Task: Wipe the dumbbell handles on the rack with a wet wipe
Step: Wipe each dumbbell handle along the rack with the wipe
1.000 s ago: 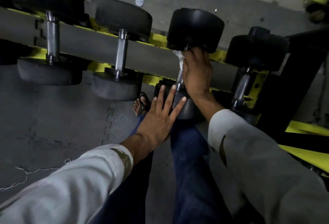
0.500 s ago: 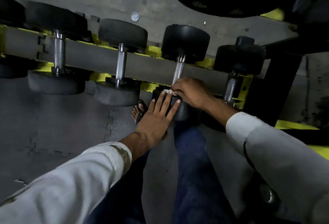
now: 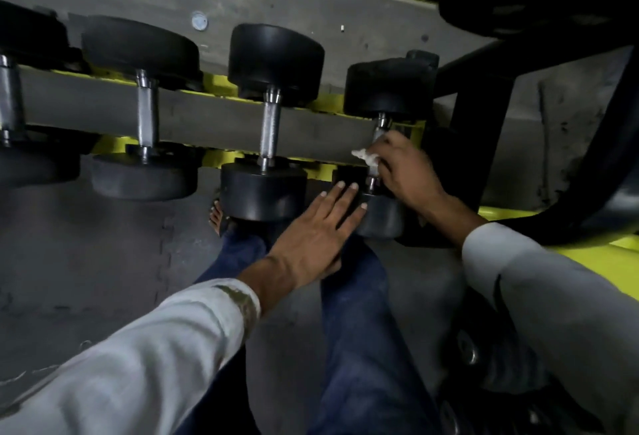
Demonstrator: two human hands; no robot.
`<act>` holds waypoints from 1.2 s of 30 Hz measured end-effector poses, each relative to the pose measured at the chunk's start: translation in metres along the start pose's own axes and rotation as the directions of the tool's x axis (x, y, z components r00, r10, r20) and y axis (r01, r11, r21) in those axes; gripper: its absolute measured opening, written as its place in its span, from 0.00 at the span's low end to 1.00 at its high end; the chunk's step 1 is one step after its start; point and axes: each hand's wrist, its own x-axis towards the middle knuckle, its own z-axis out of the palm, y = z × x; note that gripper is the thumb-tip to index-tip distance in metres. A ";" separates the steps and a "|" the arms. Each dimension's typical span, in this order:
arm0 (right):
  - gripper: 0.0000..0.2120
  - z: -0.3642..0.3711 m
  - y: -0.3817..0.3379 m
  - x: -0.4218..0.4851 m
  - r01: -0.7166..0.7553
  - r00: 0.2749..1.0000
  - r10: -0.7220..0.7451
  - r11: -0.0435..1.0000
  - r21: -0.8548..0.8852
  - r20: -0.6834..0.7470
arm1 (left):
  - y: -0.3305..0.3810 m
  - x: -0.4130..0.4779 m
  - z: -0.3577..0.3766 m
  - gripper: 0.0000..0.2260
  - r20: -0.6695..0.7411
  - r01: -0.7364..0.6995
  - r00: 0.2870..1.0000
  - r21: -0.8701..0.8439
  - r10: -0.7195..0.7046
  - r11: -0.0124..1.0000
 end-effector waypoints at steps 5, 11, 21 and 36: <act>0.13 0.006 0.031 0.002 0.200 0.972 -0.179 0.970 -0.135 0.152 | 0.034 0.028 0.004 0.46 0.068 0.050 0.996 -0.017 -0.048 0.999; 0.12 -0.002 0.042 0.016 0.469 0.855 -0.365 0.848 -0.249 0.367 | 0.045 0.034 0.021 0.54 0.079 0.103 0.992 -0.013 -0.101 0.995; 0.08 0.016 0.034 0.018 0.499 0.836 -0.378 0.827 -0.261 0.398 | 0.059 0.037 0.018 0.54 0.136 0.177 0.974 0.029 -0.180 0.984; 0.04 0.041 0.059 -0.007 -0.500 0.850 0.435 0.843 0.199 0.296 | 0.049 0.034 0.026 0.57 0.096 0.130 0.987 -0.014 -0.128 0.991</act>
